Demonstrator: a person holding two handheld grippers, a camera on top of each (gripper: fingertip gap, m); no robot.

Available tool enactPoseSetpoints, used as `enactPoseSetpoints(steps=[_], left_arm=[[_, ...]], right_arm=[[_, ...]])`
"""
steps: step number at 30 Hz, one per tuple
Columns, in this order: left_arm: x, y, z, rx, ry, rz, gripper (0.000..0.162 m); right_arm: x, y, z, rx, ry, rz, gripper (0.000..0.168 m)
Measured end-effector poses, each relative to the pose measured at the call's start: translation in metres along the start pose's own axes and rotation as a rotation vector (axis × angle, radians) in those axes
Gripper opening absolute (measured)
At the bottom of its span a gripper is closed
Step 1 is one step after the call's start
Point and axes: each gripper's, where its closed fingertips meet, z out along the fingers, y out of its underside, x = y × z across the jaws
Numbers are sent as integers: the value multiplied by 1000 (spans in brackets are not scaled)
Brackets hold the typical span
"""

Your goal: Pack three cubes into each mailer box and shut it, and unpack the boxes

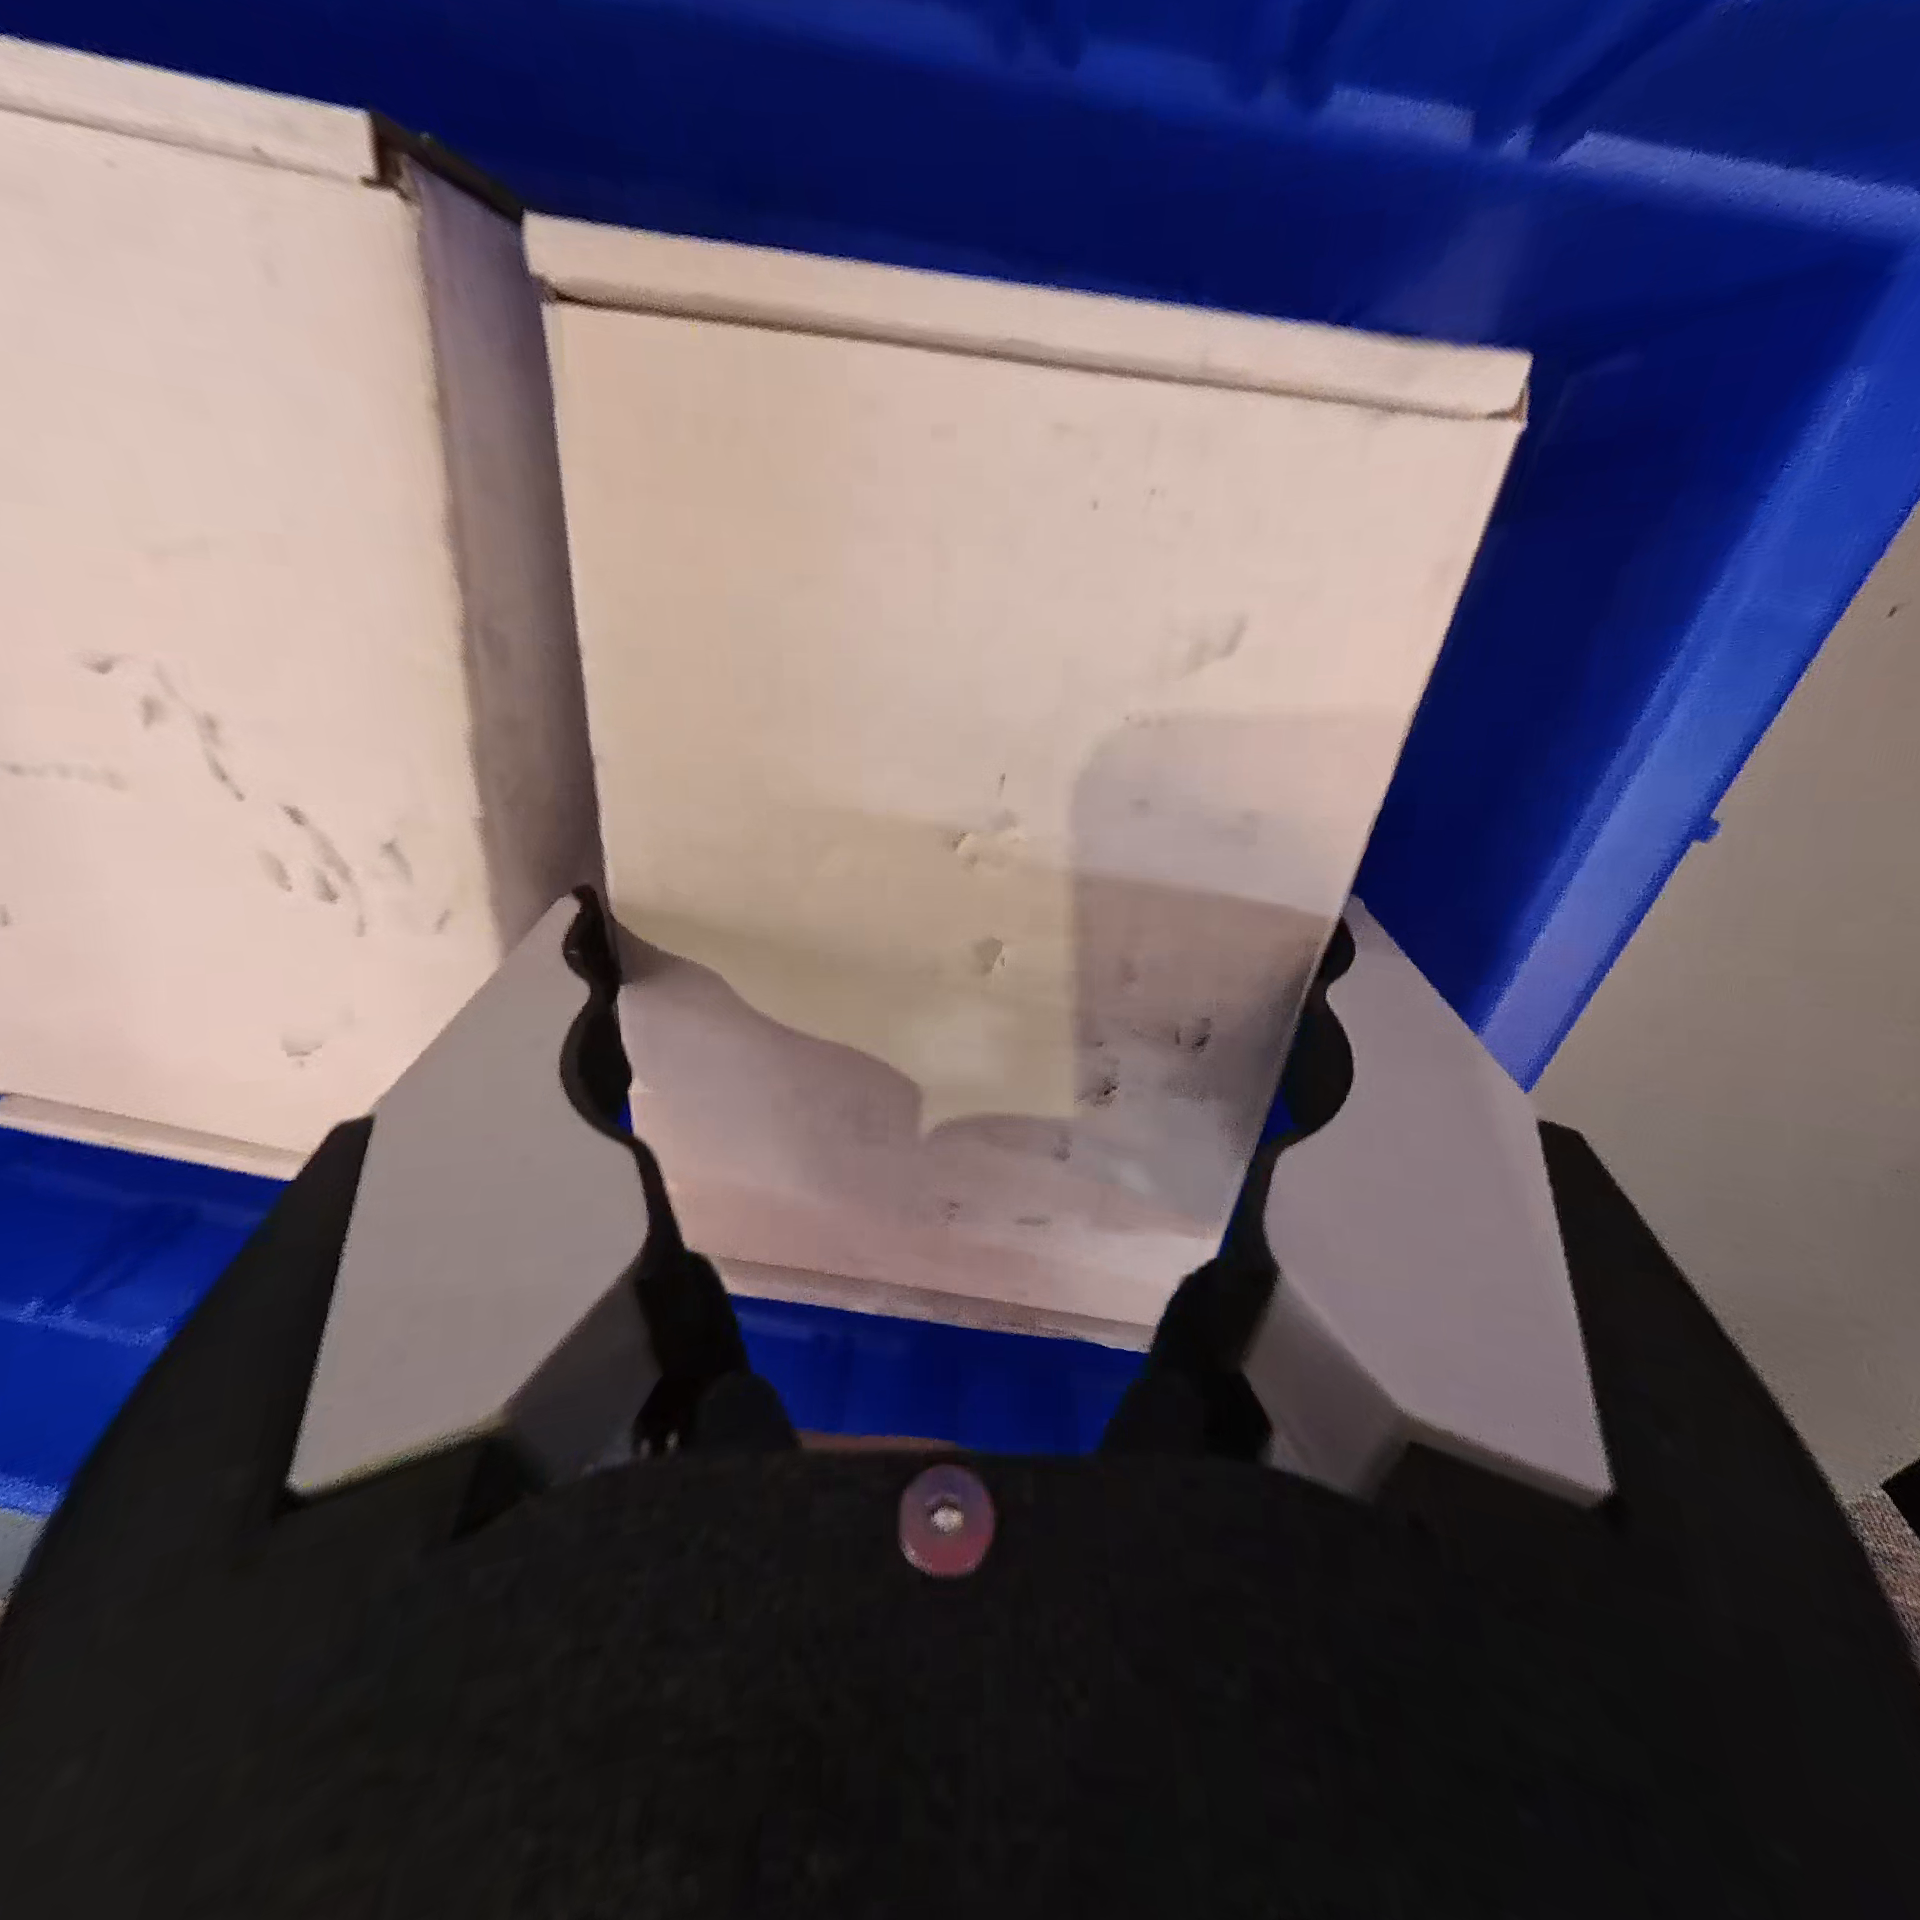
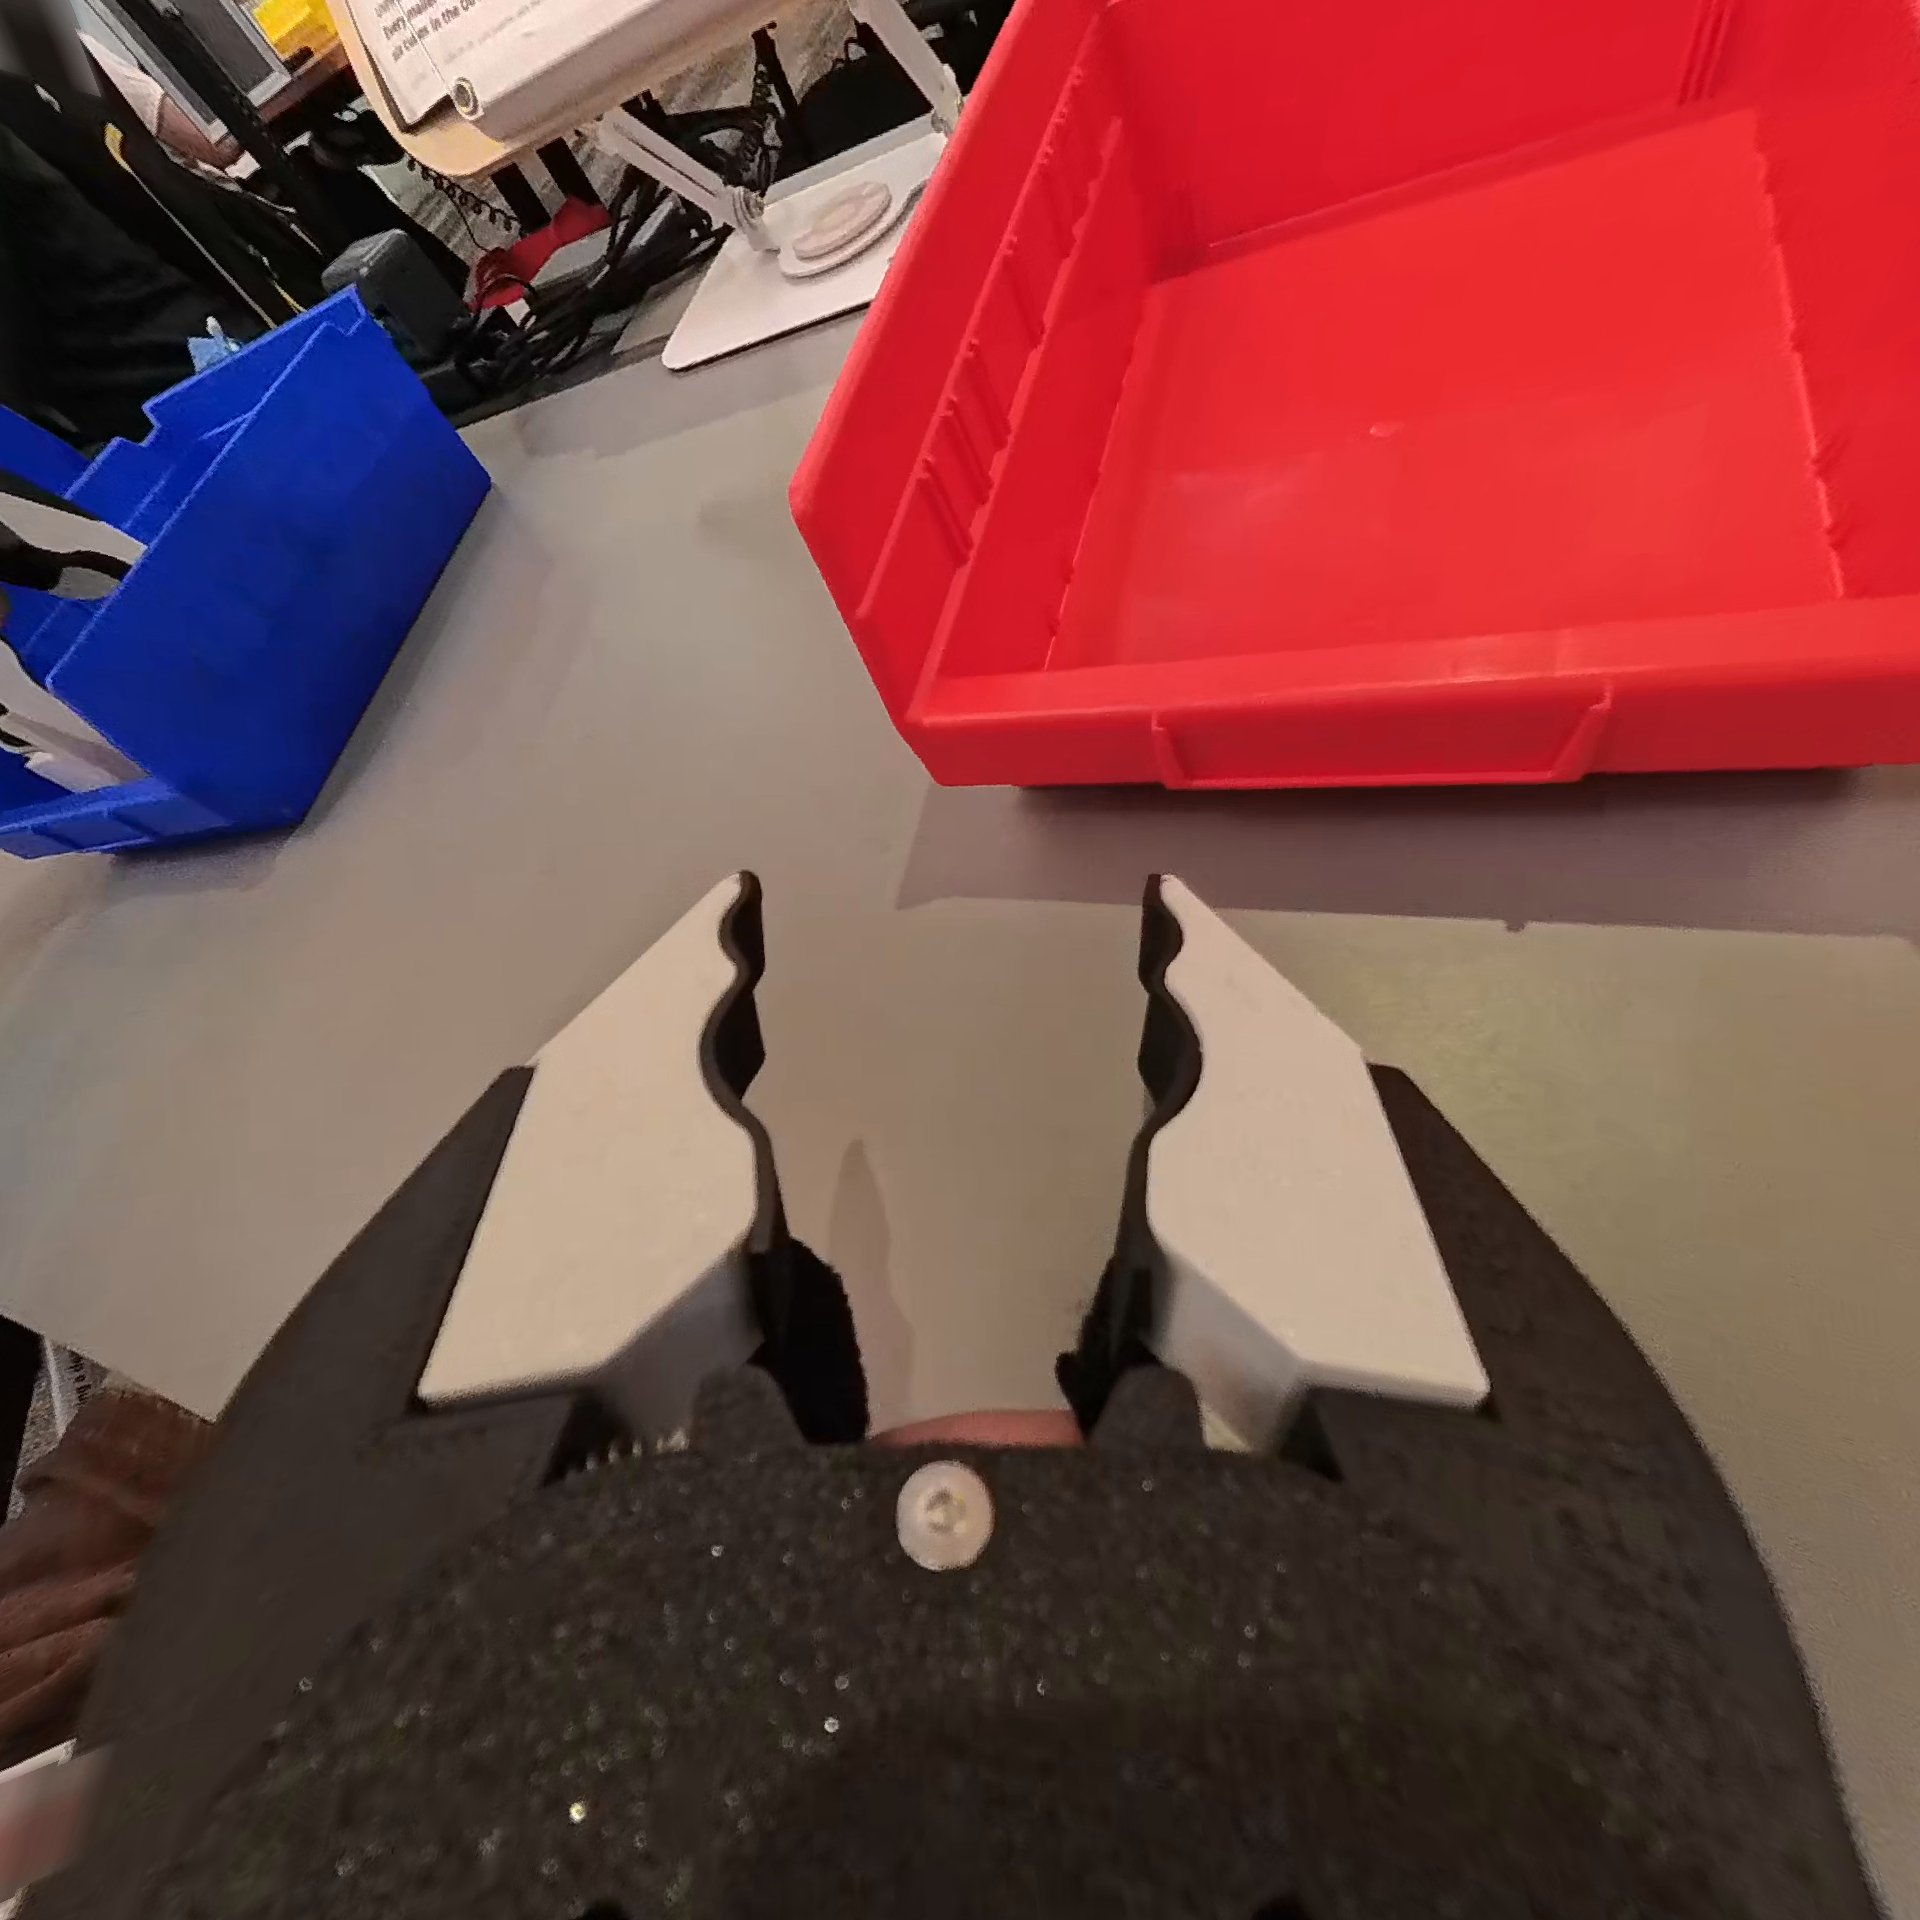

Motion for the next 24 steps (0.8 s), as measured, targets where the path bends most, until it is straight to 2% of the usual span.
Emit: enactPoseSetpoints(steps=[7,13,16,19,21,24], left_arm=[[3,12,-16,-79,-11,39,126],[-5,-14,-87,-8,-128,62,125],[0,-56,-124,75,-194,103,125],[36,-118,-140,203,-137,173,125],[73,-160,-134,265,-56,242,125],[123,-210,-100,283,50,333,125]], right_arm=[[-6,3,0,-9,-6,-29,72],[-3,1,-2,-2,-9,-8,72],[-3,0,-2,2,-14,0,72],[-6,0,-1,1,-22,-8,71],[-10,1,-2,-1,-25,-22,71],[-14,2,-4,2,-29,-41,71]])
